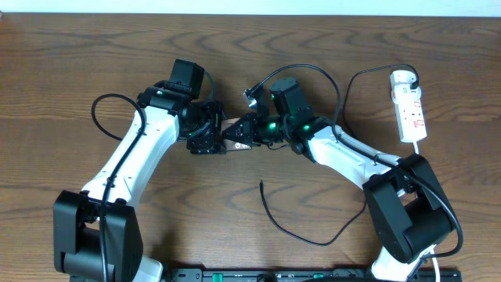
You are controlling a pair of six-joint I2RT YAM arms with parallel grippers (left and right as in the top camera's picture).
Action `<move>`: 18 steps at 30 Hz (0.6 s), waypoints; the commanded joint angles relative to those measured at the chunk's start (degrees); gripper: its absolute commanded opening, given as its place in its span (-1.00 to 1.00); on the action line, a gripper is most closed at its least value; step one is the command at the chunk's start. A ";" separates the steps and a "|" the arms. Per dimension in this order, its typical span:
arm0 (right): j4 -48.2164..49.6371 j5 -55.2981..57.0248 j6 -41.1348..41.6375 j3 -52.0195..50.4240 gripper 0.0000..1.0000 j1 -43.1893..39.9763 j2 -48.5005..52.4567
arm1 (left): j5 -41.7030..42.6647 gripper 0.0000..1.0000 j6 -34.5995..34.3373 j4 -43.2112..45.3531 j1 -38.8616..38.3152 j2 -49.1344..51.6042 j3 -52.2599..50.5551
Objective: Plug charger to phone and switch on socket
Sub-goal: 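Grasp the phone's edge with the right gripper beside the left gripper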
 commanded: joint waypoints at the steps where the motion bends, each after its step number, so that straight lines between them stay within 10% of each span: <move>1: 0.85 -2.51 -1.05 0.70 -0.98 0.52 -0.22 | 1.40 -0.85 -0.13 -0.11 -0.31 -0.90 1.31; 9: 0.87 -2.51 -1.05 0.70 -0.98 0.42 -0.22 | 1.36 -0.76 -0.11 -0.17 -0.31 -0.90 1.31; 18: 0.87 -2.51 -1.07 0.70 -0.98 0.42 -0.22 | 1.18 0.58 0.33 -0.17 -0.31 -0.90 1.31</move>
